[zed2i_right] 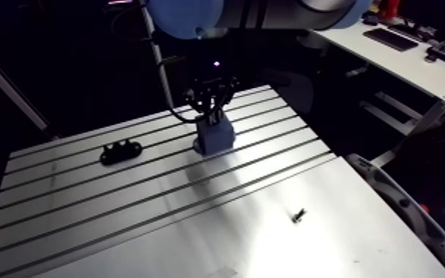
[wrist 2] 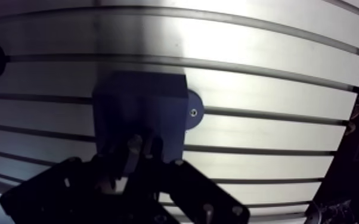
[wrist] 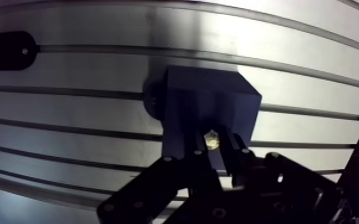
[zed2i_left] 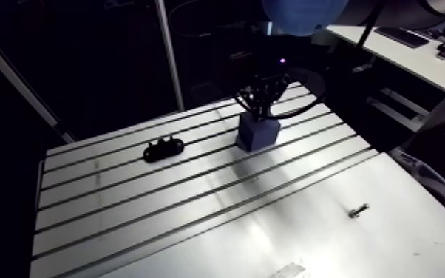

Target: Pick up the M10 bolt and insert it into the hex recess until seated.

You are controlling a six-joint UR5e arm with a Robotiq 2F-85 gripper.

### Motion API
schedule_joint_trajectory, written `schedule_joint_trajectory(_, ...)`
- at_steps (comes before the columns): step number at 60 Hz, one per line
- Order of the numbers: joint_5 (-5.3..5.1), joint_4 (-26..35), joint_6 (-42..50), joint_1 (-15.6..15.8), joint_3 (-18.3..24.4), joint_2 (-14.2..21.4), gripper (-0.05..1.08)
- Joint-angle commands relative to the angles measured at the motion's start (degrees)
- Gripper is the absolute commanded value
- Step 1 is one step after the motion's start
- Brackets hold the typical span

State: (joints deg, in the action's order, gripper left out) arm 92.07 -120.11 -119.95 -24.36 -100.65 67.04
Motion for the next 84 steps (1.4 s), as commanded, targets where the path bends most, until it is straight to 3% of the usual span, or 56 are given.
schedule_joint_trajectory(1,-0.09,0.0,-1.1,0.0,0.1,0.1,0.76)
schedule_joint_trajectory(84,-0.09,0.5,-17.6,-0.4,0.1,0.1,0.76)
